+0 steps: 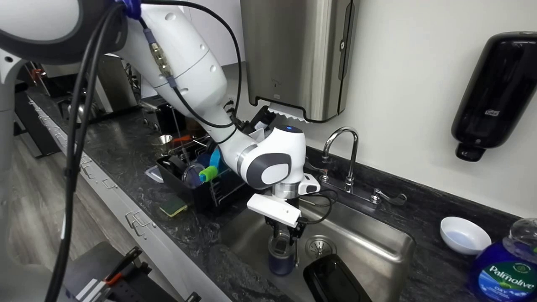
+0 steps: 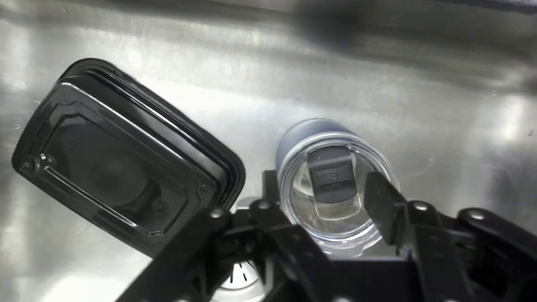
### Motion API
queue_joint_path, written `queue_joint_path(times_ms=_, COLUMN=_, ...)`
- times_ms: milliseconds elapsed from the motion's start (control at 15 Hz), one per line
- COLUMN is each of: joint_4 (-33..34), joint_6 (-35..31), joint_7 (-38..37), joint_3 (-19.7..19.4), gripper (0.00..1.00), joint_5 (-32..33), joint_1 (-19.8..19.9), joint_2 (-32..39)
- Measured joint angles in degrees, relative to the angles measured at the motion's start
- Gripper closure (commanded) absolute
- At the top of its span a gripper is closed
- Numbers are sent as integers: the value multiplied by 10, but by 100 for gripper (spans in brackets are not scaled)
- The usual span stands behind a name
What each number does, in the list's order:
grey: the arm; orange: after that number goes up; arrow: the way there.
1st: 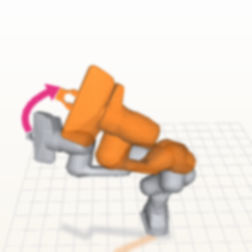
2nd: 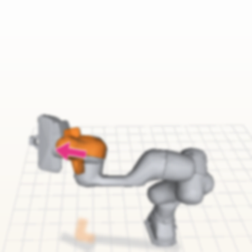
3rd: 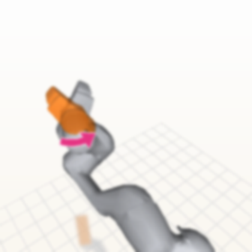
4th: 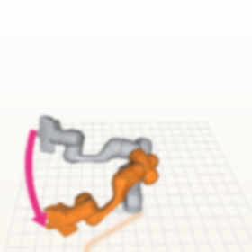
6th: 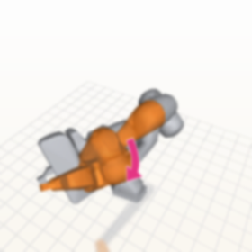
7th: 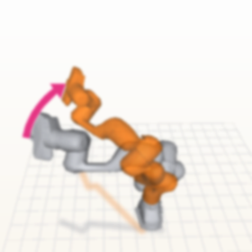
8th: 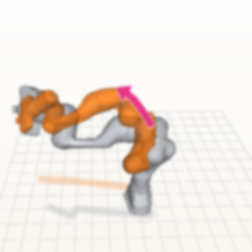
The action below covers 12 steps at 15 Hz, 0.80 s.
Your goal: Cover the mug in the sink with a lid
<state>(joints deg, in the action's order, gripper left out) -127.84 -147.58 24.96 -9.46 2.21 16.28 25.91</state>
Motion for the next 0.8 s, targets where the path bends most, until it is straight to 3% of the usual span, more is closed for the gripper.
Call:
queue_joint_path(times_ms=267, joint_4=7, joint_6=0, joint_7=27, joint_3=20, gripper=99, joint_5=-7, joint_1=18, joint_2=3)
queue_joint_path(times_ms=800, joint_4=33, joint_6=0, joint_7=109, joint_3=62, gripper=100, joint_5=-59, joint_1=76, joint_2=44)
